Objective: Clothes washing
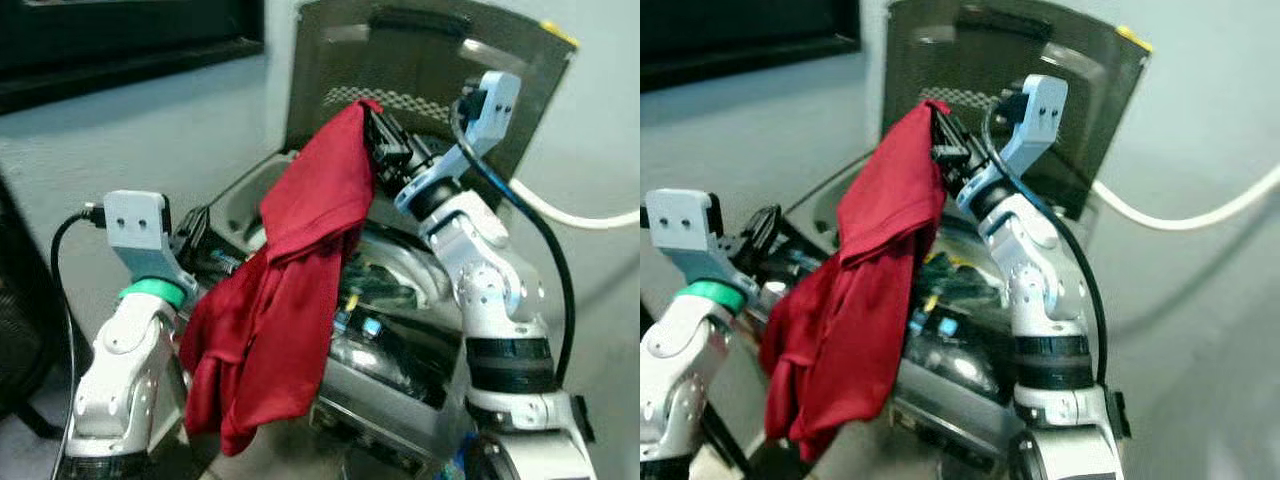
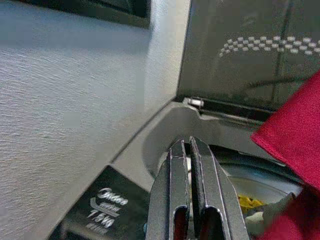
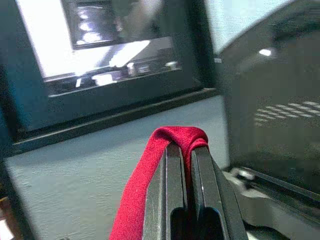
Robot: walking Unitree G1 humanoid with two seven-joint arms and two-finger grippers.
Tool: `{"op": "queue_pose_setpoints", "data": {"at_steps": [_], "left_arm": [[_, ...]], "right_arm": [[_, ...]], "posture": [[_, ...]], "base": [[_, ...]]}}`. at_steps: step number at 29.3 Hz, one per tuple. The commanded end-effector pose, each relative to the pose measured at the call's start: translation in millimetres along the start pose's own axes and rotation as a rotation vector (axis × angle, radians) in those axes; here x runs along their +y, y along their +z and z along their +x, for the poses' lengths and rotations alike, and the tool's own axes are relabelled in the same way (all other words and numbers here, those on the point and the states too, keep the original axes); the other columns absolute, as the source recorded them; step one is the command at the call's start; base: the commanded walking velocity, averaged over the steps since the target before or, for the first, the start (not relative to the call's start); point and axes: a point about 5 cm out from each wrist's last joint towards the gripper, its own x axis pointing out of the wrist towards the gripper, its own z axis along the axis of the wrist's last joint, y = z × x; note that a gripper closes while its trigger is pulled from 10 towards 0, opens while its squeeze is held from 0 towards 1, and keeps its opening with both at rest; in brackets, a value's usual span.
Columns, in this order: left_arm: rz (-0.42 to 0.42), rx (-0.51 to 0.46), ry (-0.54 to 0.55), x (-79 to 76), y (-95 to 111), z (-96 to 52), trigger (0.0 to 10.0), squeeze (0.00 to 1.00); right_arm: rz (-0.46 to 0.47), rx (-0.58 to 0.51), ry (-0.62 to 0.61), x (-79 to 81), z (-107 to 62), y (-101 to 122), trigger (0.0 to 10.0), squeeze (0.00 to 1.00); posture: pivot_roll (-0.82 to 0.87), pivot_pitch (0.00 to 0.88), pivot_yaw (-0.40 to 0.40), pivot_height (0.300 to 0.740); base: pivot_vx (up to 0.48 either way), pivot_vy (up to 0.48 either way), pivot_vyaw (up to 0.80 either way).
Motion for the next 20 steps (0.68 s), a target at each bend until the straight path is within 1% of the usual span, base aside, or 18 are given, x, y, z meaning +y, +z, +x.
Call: {"op": "queue_pose_setpoints", "data": {"at_steps": [1,2,3,4,6,7,12,16,18,19,20], "left_arm": [[0.0,-0.004,-0.013,0.3,2.9,-2.5,10.0,0.0],[0.0,-0.004,-0.013,0.3,2.9,-2.5,10.0,0.0],[-0.01,-0.032,-0.001,0.8,6.0,-10.0,10.0,0.0],[-0.01,-0.032,-0.001,0.8,6.0,-10.0,10.0,0.0],[-0.037,-0.044,0.02,0.3,6.7,-16.4,10.0,0.0],[-0.04,-0.041,0.013,-1.2,6.4,-18.1,10.0,0.0],[-0.033,-0.046,-0.009,-4.8,7.1,-21.1,10.0,0.0],[-0.023,-0.067,-0.027,-7.6,10.9,-22.7,10.0,0.0],[-0.048,-0.1,-0.034,-7.7,16.0,-24.5,10.0,0.0],[-0.048,-0.1,-0.034,-7.7,16.0,-24.5,10.0,0.0],[-0.065,-0.109,-0.037,-7.3,18.2,-26.4,10.0,0.0]], "right_arm": [[-0.01,-0.017,-0.007,-1.4,0.6,4.5,10.0,0.0],[-0.01,-0.017,-0.007,-1.4,0.6,4.5,10.0,0.0],[0.007,-0.016,-0.012,1.1,-0.8,1.6,10.0,0.0],[0.007,-0.016,-0.012,1.1,-0.8,1.6,10.0,0.0],[0.021,-0.008,-0.015,2.4,-2.1,-2.6,10.0,0.0],[0.02,-0.004,-0.016,2.2,-2.4,-3.8,10.0,0.0],[0.02,0.002,-0.019,1.6,-2.3,-5.6,10.0,0.0],[0.019,-0.003,-0.01,1.1,-0.1,-3.5,10.0,0.0],[0.02,-0.011,0.002,1.2,1.6,0.0,10.0,0.0],[0.02,-0.011,0.002,1.2,1.6,0.0,10.0,0.0],[0.025,-0.014,0.008,1.4,1.9,1.1,10.0,0.0]], "posture": [[0.03,0.0,-0.006,0.74],[0.03,0.0,-0.006,0.74],[0.03,0.014,-0.022,0.74],[0.03,0.014,-0.022,0.74],[0.03,0.017,-0.024,0.74],[0.04,0.021,-0.025,0.74],[0.04,0.021,-0.029,0.74],[0.05,0.019,-0.03,0.74],[0.06,0.018,-0.037,0.74],[0.06,0.018,-0.037,0.74],[0.06,0.017,-0.041,0.74]], "base": [[0.0,0.0,-0.8],[0.0,0.0,-0.8],[0.0,0.0,-0.8],[0.0,0.0,-0.8],[0.0,0.0,-0.8],[0.0,0.0,-0.8],[0.0,0.0,-0.8],[0.0,0.0,-0.8],[0.0,0.0,-0.8],[0.0,0.0,-0.8],[0.0,0.0,-0.8]]}}
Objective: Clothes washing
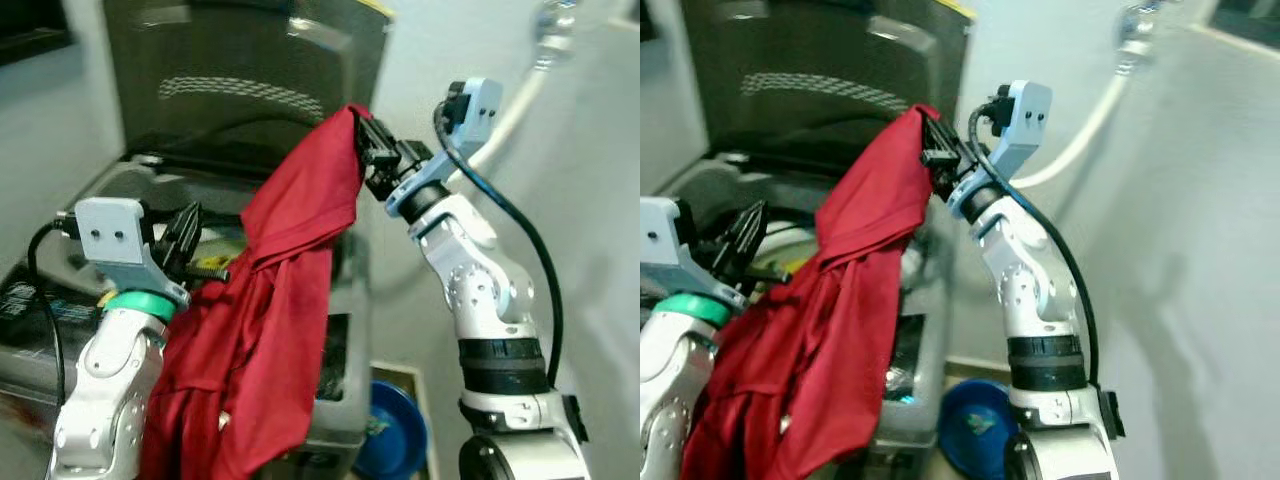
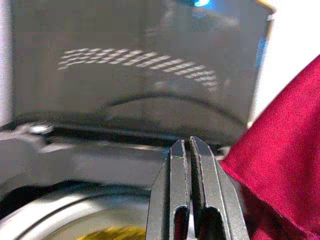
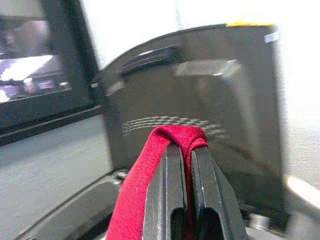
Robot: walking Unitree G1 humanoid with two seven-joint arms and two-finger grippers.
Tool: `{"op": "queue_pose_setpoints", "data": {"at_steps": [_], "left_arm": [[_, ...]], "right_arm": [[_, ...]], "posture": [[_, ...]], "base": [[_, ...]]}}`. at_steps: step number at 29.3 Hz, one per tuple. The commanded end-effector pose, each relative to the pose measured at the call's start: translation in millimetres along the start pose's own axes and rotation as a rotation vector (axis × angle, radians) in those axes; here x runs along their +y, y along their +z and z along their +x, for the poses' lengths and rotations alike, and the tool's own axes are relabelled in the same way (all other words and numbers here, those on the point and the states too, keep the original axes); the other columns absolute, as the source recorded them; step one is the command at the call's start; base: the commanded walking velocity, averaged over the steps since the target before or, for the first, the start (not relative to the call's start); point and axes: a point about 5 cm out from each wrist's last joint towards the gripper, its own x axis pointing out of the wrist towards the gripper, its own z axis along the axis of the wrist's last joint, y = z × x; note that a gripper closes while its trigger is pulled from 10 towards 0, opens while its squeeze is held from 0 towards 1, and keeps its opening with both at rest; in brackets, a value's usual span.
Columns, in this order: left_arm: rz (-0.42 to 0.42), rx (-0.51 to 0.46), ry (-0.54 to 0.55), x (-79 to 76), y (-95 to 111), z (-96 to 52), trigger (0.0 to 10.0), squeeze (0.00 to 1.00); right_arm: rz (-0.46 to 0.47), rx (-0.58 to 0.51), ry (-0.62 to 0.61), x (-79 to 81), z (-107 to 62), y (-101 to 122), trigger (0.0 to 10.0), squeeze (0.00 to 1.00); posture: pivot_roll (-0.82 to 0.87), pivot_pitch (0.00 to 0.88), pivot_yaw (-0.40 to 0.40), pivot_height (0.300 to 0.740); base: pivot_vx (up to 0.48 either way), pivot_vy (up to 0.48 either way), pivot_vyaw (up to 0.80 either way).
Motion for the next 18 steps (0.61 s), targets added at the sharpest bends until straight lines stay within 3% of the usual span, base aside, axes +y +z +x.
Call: {"op": "queue_pose_setpoints", "data": {"at_steps": [1,10,18], "left_arm": [[-0.026,-0.008,-0.003,0.2,1.9,-4.1,10.0,0.0],[-0.041,-0.018,-0.025,-4.3,6.2,-8.8,10.0,0.0],[-0.062,-0.02,-0.043,-9.6,7.3,-13.4,10.0,0.0]], "right_arm": [[0.007,-0.027,0.021,2.5,2.3,6.5,10.0,0.0],[0.042,-0.04,0.027,3.8,2.1,6.8,10.0,0.0],[-0.001,0.0,0.089,11.4,3.7,1.9,10.0,0.0]], "posture": [[0.06,0.017,-0.041,0.74],[0.07,0.014,-0.05,0.74],[0.07,0.017,-0.064,0.74]], "base": [[0.0,0.0,-0.8],[0.0,0.0,-0.8],[0.0,0.48,0.0]]}}
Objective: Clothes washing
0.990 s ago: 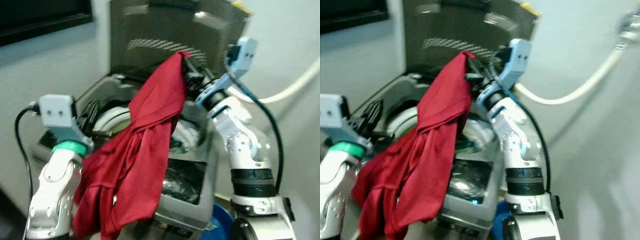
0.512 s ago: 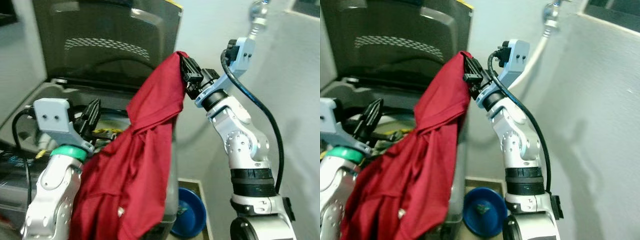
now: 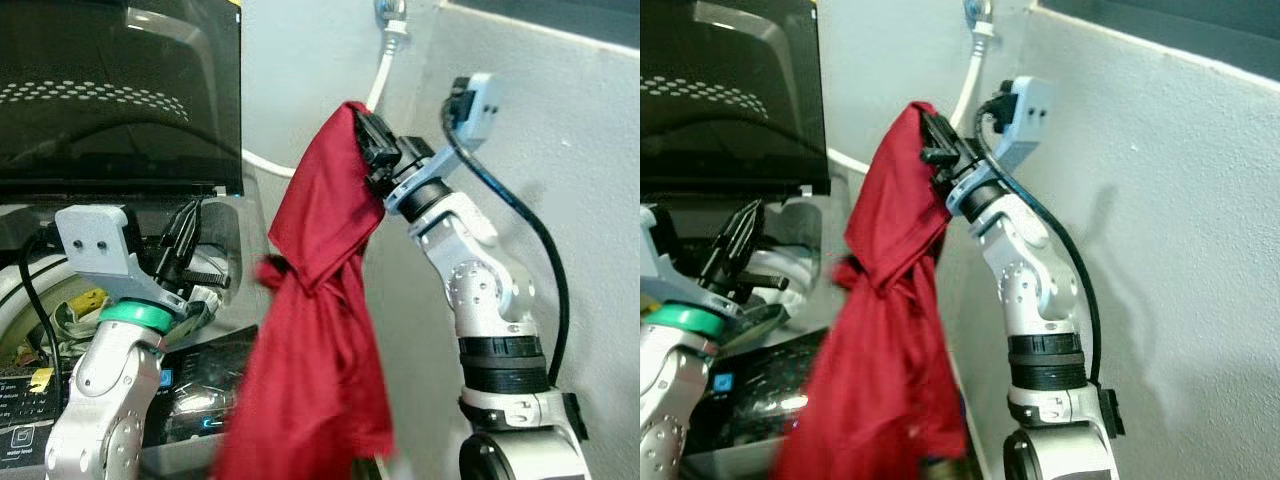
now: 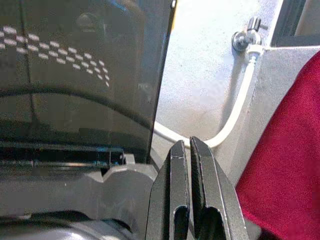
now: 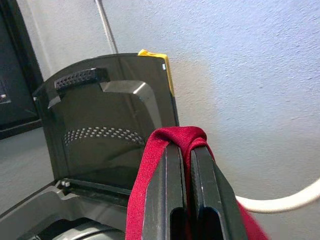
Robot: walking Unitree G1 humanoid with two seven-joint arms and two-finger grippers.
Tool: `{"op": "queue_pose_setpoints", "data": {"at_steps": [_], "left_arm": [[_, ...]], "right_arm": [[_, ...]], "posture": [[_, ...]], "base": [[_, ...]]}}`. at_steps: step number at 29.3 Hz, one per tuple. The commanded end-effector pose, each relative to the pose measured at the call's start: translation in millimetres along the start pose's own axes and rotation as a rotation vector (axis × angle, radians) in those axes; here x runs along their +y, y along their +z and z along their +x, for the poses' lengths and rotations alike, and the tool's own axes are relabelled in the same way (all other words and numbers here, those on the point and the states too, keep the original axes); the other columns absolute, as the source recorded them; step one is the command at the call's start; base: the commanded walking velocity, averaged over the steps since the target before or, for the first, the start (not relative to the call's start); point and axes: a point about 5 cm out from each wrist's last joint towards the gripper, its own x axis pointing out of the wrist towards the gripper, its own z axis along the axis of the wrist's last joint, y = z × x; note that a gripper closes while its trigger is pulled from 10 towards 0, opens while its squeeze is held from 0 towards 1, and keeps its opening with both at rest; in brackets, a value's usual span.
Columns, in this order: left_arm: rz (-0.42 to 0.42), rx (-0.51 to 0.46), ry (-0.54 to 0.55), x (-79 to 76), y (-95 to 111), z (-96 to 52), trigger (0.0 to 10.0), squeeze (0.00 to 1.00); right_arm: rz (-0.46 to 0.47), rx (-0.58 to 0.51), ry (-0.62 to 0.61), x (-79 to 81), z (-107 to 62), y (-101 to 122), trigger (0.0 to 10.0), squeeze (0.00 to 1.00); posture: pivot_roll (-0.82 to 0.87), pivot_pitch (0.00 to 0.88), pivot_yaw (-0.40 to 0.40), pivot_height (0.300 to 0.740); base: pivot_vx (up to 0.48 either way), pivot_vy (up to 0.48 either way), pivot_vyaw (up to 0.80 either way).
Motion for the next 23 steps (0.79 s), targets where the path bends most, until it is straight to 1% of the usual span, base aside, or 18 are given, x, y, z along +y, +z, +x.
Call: {"op": "queue_pose_setpoints", "data": {"at_steps": [1,7,19,23], "left_arm": [[-0.005,0.013,-0.008,-1.4,-1.3,-1.6,10.0,0.0],[-0.009,0.014,-0.006,-1.1,-1.4,-2.0,10.0,0.0],[-0.011,0.029,-0.03,-5.7,-3.3,-4.1,10.0,0.0],[-0.022,0.04,-0.015,-5.6,-4.6,-5.1,10.0,0.0]], "right_arm": [[-0.016,-0.009,0.017,2.7,1.3,4.2,10.0,0.0],[-0.014,-0.002,0.028,4.2,1.4,2.4,10.0,0.0],[-0.012,0.007,0.038,3.3,0.9,0.1,10.0,0.0],[-0.011,0.012,0.043,3.2,0.2,-1.5,10.0,0.0]], "posture": [[0.07,0.017,-0.064,0.74],[0.07,0.017,-0.065,0.74],[0.07,0.017,-0.064,0.74],[0.07,0.005,-0.065,0.74]], "base": [[0.0,0.48,0.0],[0.0,0.48,0.0],[0.0,0.48,0.0],[0.0,0.0,0.0]]}}
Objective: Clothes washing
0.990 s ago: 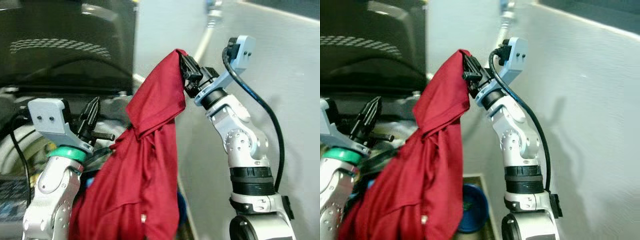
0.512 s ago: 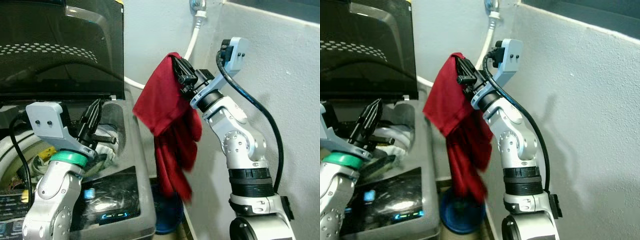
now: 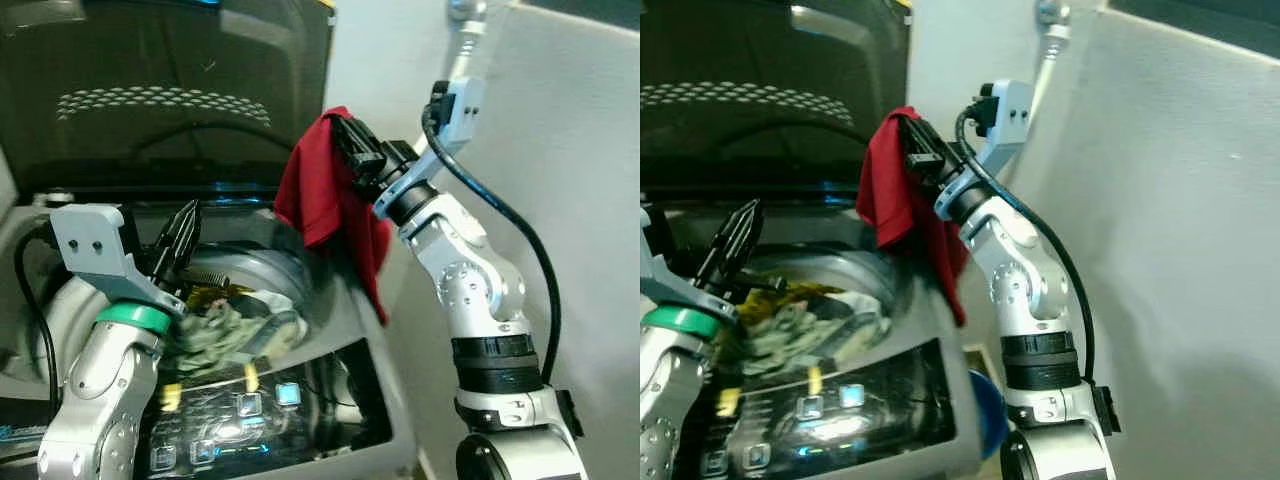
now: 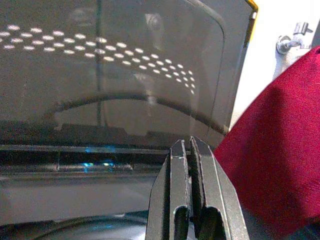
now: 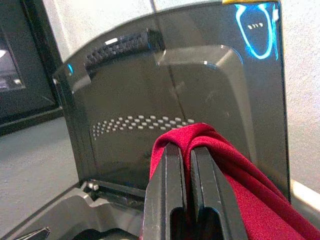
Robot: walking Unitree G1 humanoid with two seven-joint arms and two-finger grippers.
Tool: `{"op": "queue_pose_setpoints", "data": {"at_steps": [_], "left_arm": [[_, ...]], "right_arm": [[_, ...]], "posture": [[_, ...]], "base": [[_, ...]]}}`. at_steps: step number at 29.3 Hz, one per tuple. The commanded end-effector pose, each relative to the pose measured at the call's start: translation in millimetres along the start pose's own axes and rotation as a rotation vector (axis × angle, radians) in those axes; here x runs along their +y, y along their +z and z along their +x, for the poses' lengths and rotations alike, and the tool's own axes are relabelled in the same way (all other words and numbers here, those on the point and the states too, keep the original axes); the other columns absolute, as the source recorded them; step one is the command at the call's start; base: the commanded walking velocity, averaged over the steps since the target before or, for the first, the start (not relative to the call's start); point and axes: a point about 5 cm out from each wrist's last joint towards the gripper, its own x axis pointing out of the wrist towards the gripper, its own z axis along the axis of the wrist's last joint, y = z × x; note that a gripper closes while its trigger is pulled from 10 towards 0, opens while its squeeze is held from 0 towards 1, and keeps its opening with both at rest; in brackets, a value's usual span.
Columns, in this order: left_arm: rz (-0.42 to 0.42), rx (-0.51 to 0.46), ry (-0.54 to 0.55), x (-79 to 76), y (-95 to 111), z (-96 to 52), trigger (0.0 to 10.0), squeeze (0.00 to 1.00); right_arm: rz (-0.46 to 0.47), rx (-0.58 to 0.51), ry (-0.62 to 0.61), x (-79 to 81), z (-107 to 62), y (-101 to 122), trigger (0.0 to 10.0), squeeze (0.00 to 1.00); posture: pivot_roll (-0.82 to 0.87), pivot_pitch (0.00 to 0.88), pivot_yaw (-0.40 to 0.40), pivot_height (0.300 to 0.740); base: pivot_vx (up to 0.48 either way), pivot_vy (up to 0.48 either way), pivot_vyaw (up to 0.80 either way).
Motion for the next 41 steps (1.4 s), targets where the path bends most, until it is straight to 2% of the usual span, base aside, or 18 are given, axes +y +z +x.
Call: {"op": "queue_pose_setpoints", "data": {"at_steps": [1,5,12,27,29,33,34,35,36,38,39,40,41], "left_arm": [[-0.019,0.015,0.007,-2.5,-1.1,-1.7,10.0,0.0],[-0.012,0.019,0.028,-1.4,-1.6,-2.1,10.0,0.0],[-0.037,0.038,0.058,0.0,-5.5,-2.9,10.0,0.0],[-0.001,0.052,0.06,0.6,-6.6,-5.2,10.0,0.0],[0.035,0.13,0.074,3.2,-17.2,-8.3,10.0,0.0],[0.052,0.165,0.077,4.2,-22.2,-9.6,10.0,0.0],[0.101,0.239,0.1,8.5,-32.2,-11.9,10.0,0.0],[0.141,0.262,0.09,10.3,-36.8,-13.1,10.0,0.0],[0.163,0.273,0.087,11.8,-38.7,-12.6,10.0,0.0],[0.163,0.273,0.087,11.8,-38.7,-12.6,10.0,0.0],[0.175,0.277,0.085,12.6,-39.5,-11.8,10.0,0.0],[0.175,0.277,0.085,12.6,-39.5,-11.8,10.0,0.0],[0.191,0.259,0.069,13.2,-37.3,-8.3,10.0,0.0]], "right_arm": [[-0.019,-0.024,0.011,0.2,-0.6,6.9,10.0,0.0],[-0.019,-0.022,0.014,0.3,-1.1,6.1,10.0,0.0],[-0.018,-0.017,0.019,0.7,-2.6,4.6,10.0,0.0],[-0.013,-0.012,0.031,3.2,-5.3,1.4,10.0,0.0],[-0.008,0.015,0.004,0.3,-4.9,-3.6,10.0,0.0],[-0.005,0.027,-0.011,-1.2,-4.6,-5.7,10.0,0.0],[0.006,0.072,-0.044,-4.3,-2.7,-11.9,10.0,0.0],[-0.045,0.175,-0.045,-3.9,2.9,-23.3,10.0,0.0],[-0.068,0.228,-0.024,1.1,13.5,-26.7,10.0,0.0],[-0.068,0.228,-0.024,1.1,13.5,-26.7,10.0,0.0],[-0.083,0.258,-0.008,5.1,20.8,-28.2,10.0,0.0],[-0.083,0.258,-0.008,5.1,20.8,-28.2,10.0,0.0],[0.064,0.075,0.092,24.9,49.2,11.6,10.0,0.0]], "posture": [[0.07,0.005,-0.065,0.74],[0.08,0.003,-0.065,0.74],[0.08,0.0,-0.066,0.74],[0.09,0.0,-0.064,0.74],[0.09,0.0,-0.063,0.74],[0.09,0.0,-0.062,0.74],[0.09,0.0,-0.051,0.74],[0.07,0.0,-0.041,0.74],[0.07,0.0,-0.035,0.74],[0.07,0.0,-0.035,0.74],[0.07,0.0,-0.034,0.74],[0.07,0.0,-0.034,0.74],[0.06,0.0,-0.033,0.74]], "base": [[0.0,0.0,0.0],[0.0,-0.36,0.0],[0.0,0.0,0.0],[0.0,0.0,0.0],[0.0,0.0,0.0],[0.0,0.0,0.0],[0.0,0.0,0.0],[0.0,0.0,0.0],[0.0,0.0,0.0],[0.0,0.0,0.0],[0.0,0.0,0.0],[0.0,0.0,0.0],[0.0,0.0,0.0]]}}
